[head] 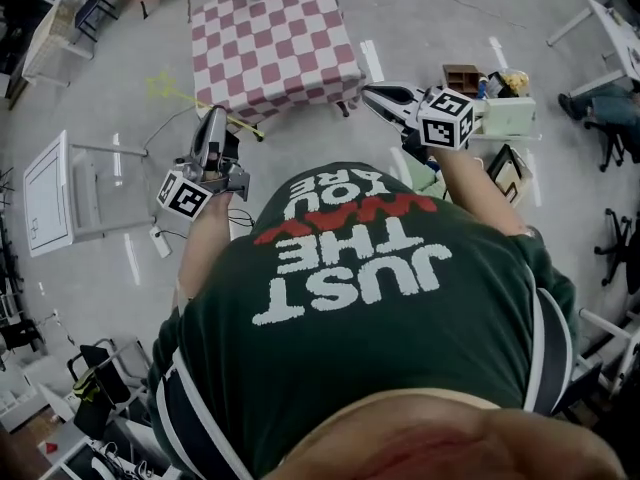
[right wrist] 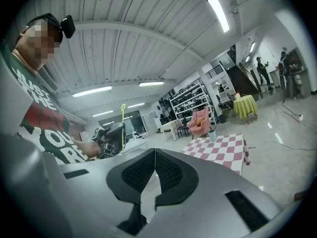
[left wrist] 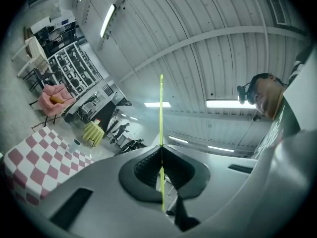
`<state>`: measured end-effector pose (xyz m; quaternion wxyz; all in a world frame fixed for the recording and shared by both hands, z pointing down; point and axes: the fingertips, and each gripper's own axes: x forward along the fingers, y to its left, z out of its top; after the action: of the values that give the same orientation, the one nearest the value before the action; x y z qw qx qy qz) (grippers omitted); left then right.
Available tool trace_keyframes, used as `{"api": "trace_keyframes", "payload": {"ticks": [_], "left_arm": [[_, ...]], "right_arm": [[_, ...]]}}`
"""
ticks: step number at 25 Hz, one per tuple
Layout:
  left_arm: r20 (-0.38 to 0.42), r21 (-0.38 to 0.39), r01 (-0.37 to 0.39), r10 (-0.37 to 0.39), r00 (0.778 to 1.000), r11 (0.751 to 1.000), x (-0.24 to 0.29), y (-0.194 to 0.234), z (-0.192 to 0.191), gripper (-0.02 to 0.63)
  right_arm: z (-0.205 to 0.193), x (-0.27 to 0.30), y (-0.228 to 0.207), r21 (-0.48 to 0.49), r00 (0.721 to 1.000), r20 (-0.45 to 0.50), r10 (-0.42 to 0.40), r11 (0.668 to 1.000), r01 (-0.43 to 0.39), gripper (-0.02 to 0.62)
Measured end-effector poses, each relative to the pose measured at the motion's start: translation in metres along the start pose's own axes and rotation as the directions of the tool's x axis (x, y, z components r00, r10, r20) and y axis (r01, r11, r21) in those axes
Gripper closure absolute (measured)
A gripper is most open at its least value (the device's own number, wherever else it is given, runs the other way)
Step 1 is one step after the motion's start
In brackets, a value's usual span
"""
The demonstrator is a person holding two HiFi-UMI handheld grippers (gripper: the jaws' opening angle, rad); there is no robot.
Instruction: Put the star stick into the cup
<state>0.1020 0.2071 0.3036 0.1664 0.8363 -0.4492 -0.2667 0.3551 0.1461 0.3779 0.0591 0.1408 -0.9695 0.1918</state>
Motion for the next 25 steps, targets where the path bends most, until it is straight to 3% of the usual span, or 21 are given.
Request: {"api": "trace_keyframes", "payload": {"ticks": [5, 11, 19, 25], "left_arm": [[-0.002, -0.021, 0.013, -0.013, 1.000, 1.000, 0.011, 0.040, 0.008, 0.595], [-0.010, -0.073, 0.072, -0.073, 0.997, 0.995, 0.037, 0.134, 0.027, 0.595], [-0.058, -0.123, 0.192, -0.200, 0.978, 0.974, 0.106, 0.276, 0.100, 0.595], [-0.047, -0.149, 0.211, -0.220, 0.974, 0.966, 0.135, 0.359, 0.145, 0.595]], "right_arm": [[0.004, 0.030, -0.019, 0.004, 1.000, -0.011, -0.021, 1.000, 0.021, 0.560], [0.018, 0.102, -0.060, -0.006, 0.995, -0.042, -0.088, 0.996, 0.088, 0.560], [0.087, 0.247, -0.114, 0.023, 0.984, -0.028, -0.177, 0.984, 0.178, 0.560], [0.124, 0.332, -0.144, 0.022, 0.981, -0.040, -0.192, 0.981, 0.193, 0.560]]}}
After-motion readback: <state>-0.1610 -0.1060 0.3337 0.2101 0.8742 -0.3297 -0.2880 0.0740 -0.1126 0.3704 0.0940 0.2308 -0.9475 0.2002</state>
